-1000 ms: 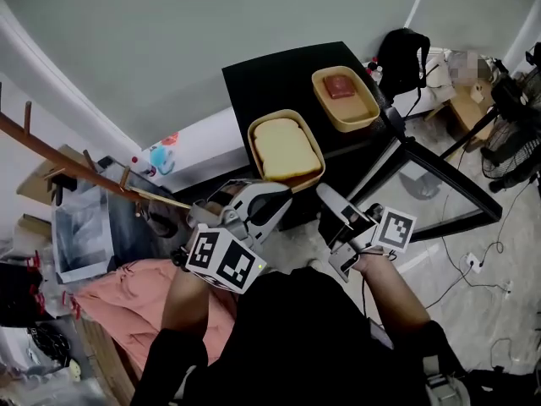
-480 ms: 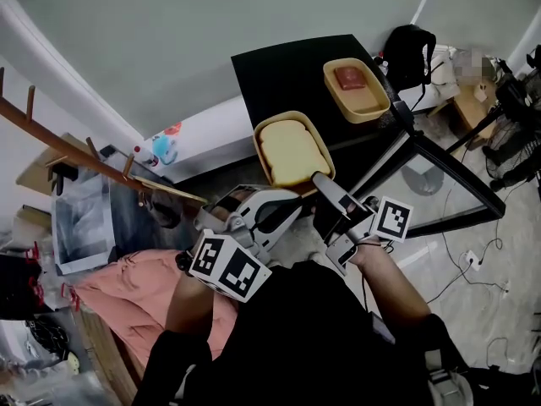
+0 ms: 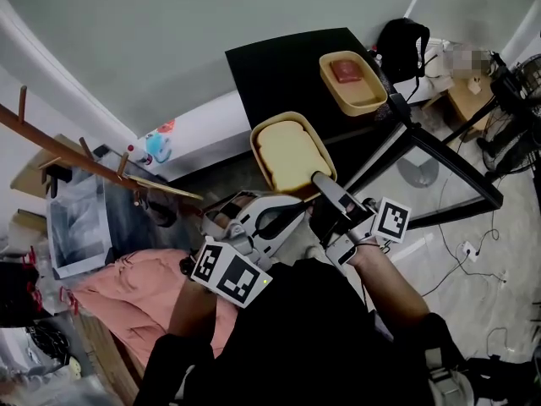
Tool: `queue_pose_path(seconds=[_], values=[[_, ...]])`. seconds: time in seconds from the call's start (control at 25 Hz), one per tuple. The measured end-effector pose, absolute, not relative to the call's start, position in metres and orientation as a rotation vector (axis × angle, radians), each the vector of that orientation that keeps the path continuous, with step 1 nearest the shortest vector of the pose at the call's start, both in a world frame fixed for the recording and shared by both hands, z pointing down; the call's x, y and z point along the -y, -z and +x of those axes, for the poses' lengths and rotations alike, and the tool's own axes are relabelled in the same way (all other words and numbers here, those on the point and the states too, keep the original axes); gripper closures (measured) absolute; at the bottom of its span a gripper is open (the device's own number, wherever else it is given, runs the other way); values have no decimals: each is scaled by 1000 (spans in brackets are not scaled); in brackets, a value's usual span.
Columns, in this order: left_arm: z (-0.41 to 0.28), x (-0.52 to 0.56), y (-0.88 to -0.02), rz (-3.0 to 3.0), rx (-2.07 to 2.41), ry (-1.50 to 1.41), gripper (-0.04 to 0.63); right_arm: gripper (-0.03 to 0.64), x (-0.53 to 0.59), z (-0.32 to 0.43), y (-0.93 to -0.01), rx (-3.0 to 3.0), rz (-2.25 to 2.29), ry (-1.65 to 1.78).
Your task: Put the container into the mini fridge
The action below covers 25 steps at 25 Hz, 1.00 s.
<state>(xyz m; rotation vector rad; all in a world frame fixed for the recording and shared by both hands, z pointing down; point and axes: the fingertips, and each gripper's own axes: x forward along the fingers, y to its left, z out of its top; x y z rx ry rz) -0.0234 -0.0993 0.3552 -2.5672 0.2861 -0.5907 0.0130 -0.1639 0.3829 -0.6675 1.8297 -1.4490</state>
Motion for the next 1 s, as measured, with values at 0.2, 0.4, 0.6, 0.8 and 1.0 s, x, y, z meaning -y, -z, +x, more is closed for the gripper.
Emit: queue_pose_path(seconds=[0.2, 0.4, 0.6, 0.8, 1.0], values=[[-20, 87, -347, -2661, -290, 438, 557, 391, 151, 20, -381, -1798, -644, 1419], [-16, 74, -341, -2715, -268, 346, 551, 393, 134, 34, -378, -1765, -615, 1384], [-17, 69, -346, -2777, -221, 300, 551, 393, 115, 56, -385, -1757, -660, 1343], [-12, 64, -355, -2812, -162, 295, 551, 393, 99, 76, -391, -1742, -683, 1319], [-5, 64, -364, -2851, -117, 278, 551, 393, 88, 89, -406, -1722, -742, 1316]])
